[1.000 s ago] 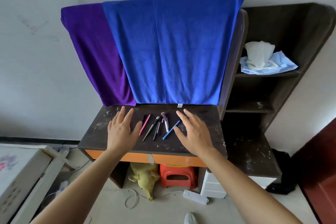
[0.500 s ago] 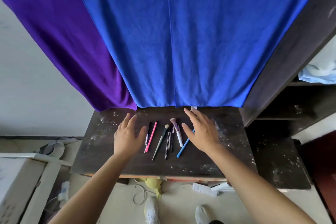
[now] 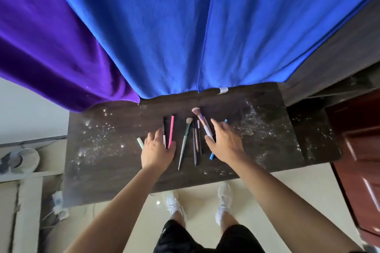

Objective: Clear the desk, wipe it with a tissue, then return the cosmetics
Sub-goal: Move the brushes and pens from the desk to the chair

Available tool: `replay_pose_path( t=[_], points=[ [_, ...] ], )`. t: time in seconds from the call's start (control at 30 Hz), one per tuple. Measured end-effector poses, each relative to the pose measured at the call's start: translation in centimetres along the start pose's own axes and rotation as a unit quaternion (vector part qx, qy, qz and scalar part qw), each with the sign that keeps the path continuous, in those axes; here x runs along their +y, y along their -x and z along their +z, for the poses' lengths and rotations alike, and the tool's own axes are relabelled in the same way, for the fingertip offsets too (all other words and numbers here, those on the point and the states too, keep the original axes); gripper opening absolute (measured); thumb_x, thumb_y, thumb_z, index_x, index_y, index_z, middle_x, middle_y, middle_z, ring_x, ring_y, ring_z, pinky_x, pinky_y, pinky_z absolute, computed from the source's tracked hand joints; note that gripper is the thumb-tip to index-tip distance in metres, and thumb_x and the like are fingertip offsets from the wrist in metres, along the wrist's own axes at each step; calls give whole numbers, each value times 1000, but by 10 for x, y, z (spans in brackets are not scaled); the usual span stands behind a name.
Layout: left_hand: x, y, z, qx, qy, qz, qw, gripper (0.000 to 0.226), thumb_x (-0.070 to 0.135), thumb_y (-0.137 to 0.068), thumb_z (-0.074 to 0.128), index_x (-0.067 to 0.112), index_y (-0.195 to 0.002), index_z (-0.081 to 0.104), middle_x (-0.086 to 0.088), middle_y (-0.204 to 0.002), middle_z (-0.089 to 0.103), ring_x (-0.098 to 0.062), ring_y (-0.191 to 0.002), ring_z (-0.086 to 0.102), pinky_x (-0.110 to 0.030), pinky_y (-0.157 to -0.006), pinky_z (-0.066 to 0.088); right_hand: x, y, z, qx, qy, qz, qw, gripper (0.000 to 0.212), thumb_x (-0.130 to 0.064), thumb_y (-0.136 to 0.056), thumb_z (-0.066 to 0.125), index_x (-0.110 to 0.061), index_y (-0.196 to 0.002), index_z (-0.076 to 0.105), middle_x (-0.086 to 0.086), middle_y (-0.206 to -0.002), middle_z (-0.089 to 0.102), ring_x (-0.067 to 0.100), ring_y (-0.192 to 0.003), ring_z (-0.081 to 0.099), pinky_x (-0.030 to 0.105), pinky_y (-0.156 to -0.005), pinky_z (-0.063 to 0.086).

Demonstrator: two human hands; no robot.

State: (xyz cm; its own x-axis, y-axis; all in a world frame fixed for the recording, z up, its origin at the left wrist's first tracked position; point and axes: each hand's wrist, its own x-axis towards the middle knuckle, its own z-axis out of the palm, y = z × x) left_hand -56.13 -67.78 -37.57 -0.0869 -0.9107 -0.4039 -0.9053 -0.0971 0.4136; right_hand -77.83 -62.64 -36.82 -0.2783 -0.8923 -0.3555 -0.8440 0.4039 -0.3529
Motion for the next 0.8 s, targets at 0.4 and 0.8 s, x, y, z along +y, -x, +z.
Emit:
replay_pose_path(
  t=[0.4, 0.8],
  points=[
    [3, -24, 26, 56, 70, -52, 995, 35, 17, -84, 63, 9, -118, 67, -13, -109, 63, -34, -108, 56, -38, -91, 44, -2, -31, 21, 16, -9, 39, 999, 25, -45, -90, 66, -31, -109, 69, -4, -99, 64, 24, -91, 67, 32, -69, 48],
    [8, -31, 27, 68, 85, -67, 992, 24, 13, -77, 67, 6, -100, 73, -13, -92, 69, -33, -91, 62, -34, -79, 45, 1, -40, 26, -8, -67, 67, 995, 20, -33, -81, 68, -17, -92, 68, 1, -85, 71, 24, -82, 66, 31, -67, 51]
  ],
)
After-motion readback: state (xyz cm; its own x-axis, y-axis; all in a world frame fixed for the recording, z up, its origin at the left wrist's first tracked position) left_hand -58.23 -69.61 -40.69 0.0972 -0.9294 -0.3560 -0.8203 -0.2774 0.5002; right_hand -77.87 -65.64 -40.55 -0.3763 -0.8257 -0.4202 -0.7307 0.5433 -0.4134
